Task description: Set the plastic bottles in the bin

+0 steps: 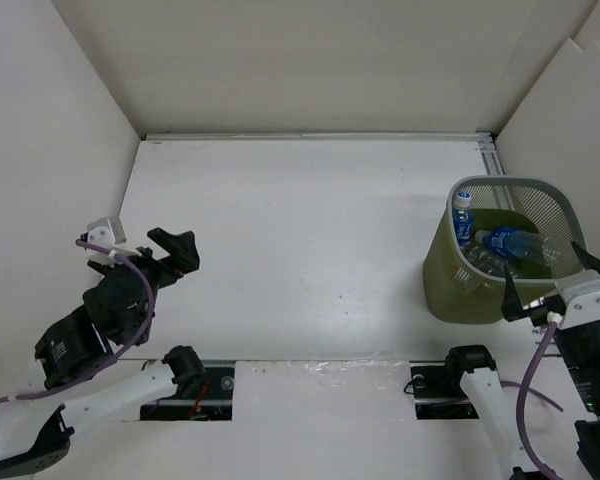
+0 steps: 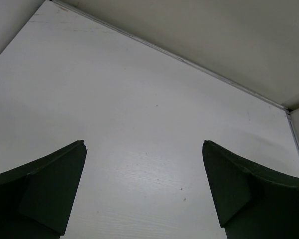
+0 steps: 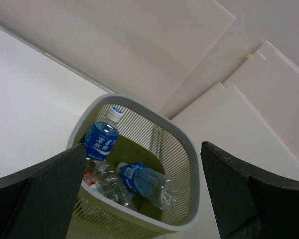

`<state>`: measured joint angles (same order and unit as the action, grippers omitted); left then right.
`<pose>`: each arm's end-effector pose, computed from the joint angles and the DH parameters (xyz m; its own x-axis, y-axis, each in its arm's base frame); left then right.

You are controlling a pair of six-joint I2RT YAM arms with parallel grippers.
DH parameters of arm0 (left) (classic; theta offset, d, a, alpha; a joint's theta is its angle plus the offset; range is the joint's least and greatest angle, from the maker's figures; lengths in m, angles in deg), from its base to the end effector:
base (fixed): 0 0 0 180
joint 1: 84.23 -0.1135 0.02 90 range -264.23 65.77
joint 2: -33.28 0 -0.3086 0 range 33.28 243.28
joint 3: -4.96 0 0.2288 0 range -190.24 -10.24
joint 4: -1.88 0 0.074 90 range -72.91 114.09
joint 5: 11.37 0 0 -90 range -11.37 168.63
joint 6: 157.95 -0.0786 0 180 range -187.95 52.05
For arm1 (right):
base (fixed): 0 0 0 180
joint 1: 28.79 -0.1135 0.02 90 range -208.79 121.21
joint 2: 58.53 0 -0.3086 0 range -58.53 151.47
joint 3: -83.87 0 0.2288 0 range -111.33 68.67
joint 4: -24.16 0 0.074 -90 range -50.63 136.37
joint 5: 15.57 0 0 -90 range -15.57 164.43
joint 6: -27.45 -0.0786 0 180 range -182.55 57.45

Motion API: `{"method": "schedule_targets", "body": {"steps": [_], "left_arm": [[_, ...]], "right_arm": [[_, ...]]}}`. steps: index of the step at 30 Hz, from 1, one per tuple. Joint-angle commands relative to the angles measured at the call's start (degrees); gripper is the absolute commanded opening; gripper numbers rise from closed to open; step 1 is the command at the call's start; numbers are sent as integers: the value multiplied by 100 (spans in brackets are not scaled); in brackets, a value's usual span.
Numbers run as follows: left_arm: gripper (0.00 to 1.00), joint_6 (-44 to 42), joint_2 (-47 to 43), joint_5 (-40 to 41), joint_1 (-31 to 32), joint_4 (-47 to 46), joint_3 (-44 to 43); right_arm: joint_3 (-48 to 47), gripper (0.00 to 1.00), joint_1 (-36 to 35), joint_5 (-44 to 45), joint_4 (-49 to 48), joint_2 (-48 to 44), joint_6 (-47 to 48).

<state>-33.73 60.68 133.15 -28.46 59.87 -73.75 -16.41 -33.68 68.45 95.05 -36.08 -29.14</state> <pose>0.0573 0.0295 0.4202 -0.0681 -0.4801 -0.8745 -0.0162 0.8770 -0.4802 -0.0664 0.0025 0.4734 0.2039 -0.5322 -0.8217 -0.0905 0.8255 -0.5571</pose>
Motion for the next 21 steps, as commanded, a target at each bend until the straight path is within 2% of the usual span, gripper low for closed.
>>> {"method": "schedule_targets", "body": {"steps": [1, 21], "left_arm": [[100, 314, -243, 278, 4, -279, 365], [100, 683, -454, 533, 4, -95, 550]], "right_arm": [[-220, 100, -39, 606, 136, 4, -27], [-53, 100, -144, 677, 136, 110, -27]]}}
